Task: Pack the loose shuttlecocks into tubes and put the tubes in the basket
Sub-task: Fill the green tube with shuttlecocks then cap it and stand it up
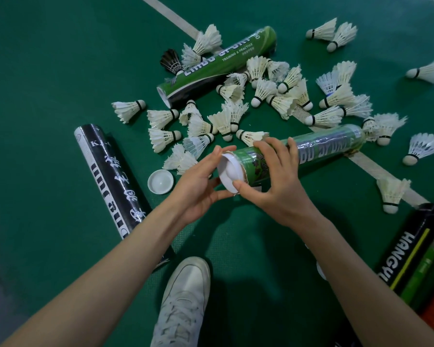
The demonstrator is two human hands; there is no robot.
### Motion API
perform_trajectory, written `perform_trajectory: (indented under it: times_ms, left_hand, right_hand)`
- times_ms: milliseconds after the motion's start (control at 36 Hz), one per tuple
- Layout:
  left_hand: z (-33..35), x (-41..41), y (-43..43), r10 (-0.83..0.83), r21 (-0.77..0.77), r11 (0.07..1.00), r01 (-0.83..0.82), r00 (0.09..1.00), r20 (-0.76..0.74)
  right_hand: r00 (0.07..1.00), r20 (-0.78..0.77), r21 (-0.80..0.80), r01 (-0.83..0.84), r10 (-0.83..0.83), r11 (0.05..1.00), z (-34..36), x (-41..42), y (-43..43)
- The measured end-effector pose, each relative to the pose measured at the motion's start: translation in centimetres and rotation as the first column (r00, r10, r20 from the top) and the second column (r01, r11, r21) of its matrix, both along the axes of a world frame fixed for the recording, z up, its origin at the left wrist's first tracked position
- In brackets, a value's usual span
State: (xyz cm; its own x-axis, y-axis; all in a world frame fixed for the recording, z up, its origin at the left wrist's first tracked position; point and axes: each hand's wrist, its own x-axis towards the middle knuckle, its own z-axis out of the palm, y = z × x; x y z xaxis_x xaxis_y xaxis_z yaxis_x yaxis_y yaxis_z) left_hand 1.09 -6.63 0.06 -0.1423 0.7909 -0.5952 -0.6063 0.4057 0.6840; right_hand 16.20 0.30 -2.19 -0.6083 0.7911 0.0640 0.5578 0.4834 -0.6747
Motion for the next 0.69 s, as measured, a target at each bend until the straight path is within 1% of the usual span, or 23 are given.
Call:
perform_trajectory:
  times_ms: [83, 278, 417, 556, 694]
  left_hand:
    - [0.0, -0.2, 0.1, 0.004, -0.009, 1.0, -0.003, 0.998, 0.056]
    - [-0.1, 0.4, 0.6, 0.035, -0.036, 0.999, -0.036, 0.999, -0.002]
    - [-0.4, 1.0, 0.7, 0.091, -0.029, 0.995, -0.092, 0.995, -0.035]
    - [-0.5, 1.2, 1.0, 0.129, -0.058, 0.989, -0.133, 0.989, -0.066]
    - [-0.4, 1.3, 1.3, 0.157, -0.071, 0.984, -0.162, 0.986, -0.062]
  right_hand:
    - [1.0, -0.008, -0.001, 0.012, -0.012, 1.0, -0.1, 0.1, -0.3]
    - [1.0, -0.013, -0.005, 0.022, -0.022, 1.0, 0.3, 0.3, -0.2]
    - [1.0, -0.005, 0.051, 0.025, -0.025, 0.998, -0.1, 0.2, -0.2]
    - [1.0, -0.001, 0.085, 0.021, -0.021, 0.996, -0.3, 0.0, 0.0]
    - [0.999, -0.028, 0.014, 0.026, -0.026, 1.0, 0.3, -0.5, -0.3]
